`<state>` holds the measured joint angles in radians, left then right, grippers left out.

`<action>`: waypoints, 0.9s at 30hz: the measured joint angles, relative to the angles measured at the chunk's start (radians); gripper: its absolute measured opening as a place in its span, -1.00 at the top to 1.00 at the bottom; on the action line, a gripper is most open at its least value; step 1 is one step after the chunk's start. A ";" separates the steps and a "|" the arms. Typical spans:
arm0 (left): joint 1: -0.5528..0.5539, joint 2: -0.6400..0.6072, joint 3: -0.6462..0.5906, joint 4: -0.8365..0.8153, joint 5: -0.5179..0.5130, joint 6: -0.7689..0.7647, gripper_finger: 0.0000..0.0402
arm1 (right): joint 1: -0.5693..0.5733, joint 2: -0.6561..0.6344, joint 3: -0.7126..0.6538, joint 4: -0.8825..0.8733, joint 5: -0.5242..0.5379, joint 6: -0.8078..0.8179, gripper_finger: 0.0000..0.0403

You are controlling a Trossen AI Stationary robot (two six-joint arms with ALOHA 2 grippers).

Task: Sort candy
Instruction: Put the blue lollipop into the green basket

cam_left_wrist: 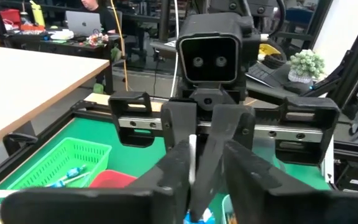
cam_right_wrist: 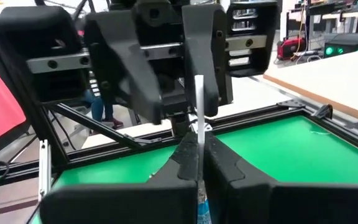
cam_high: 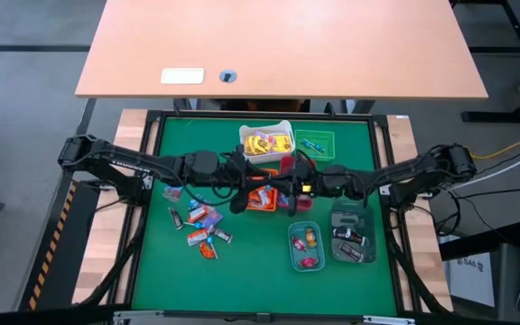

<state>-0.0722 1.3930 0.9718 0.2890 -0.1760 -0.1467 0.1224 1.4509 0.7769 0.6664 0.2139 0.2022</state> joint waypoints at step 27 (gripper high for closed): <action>0.072 0.001 0.000 -0.046 0.003 -0.001 0.35 | -0.445 -0.107 0.000 -0.884 0.161 -0.055 0.97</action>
<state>-0.0002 1.3937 0.9718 0.2427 -0.1734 -0.1474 -0.3230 1.3441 0.7769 -0.2180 0.3744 0.1468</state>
